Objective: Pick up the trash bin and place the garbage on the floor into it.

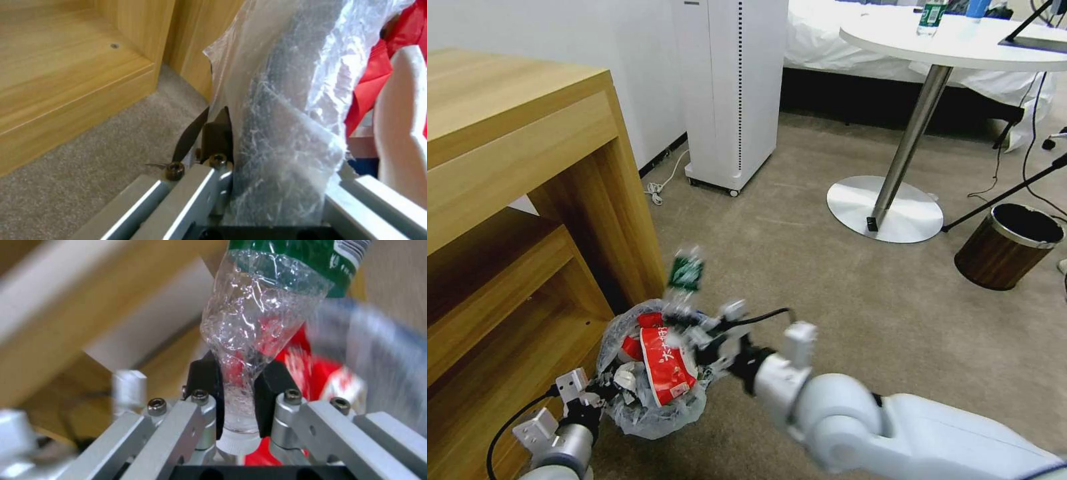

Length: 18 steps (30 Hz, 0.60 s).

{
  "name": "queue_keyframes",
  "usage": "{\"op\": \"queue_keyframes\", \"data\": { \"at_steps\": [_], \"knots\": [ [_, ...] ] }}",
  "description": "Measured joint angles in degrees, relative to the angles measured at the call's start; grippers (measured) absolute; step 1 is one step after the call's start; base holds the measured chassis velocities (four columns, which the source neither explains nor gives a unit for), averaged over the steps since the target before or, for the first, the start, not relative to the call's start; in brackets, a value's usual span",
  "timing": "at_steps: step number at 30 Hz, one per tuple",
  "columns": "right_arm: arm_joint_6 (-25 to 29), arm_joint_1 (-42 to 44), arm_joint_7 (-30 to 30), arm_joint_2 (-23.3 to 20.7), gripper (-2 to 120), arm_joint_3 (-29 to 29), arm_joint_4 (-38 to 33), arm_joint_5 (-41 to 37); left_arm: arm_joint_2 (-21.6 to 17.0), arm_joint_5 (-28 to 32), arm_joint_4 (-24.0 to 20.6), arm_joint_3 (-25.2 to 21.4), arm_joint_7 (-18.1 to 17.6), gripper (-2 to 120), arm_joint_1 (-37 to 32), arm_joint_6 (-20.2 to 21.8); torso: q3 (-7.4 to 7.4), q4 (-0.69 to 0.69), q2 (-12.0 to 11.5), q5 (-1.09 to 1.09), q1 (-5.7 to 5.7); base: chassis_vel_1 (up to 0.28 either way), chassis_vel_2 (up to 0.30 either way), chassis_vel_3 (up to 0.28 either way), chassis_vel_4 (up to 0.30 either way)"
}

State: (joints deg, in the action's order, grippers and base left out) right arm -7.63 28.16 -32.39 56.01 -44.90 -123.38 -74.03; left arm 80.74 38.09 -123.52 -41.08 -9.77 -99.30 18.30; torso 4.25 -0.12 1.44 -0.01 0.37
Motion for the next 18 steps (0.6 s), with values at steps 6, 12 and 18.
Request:
{"op": "queue_keyframes", "data": {
  "at_steps": [6, 12, 18],
  "knots": [
    [-2.03, -0.43, -4.72, 5.91, 11, -3.72, 6.46, -0.14, 0.46, -0.07, -0.56, -0.40, -0.11, 0, -0.31, 0.02, 0.00, -0.01, 0.00, -0.01, -0.01, 0.000, 0.000, 0.000, 0.000],
    [-3.29, 0.34, -6.90, 10.07, 11, -6.20, 10.00, 0.69, 0.79, -0.19, -0.80, -0.70, -0.11, 0, -0.68, -0.01, 0.00, 0.00, 0.00, 0.00, 0.00, 0.000, 0.000, 0.000, 0.000],
    [-4.65, 0.54, -9.35, 13.12, 11, -7.53, 13.04, 1.30, 0.98, -0.23, -0.88, -0.83, -0.10, 0, -0.90, -0.08, 0.00, -0.01, 0.00, 0.01, 0.00, 0.000, 0.000, 0.000, 0.000]
  ]
}}
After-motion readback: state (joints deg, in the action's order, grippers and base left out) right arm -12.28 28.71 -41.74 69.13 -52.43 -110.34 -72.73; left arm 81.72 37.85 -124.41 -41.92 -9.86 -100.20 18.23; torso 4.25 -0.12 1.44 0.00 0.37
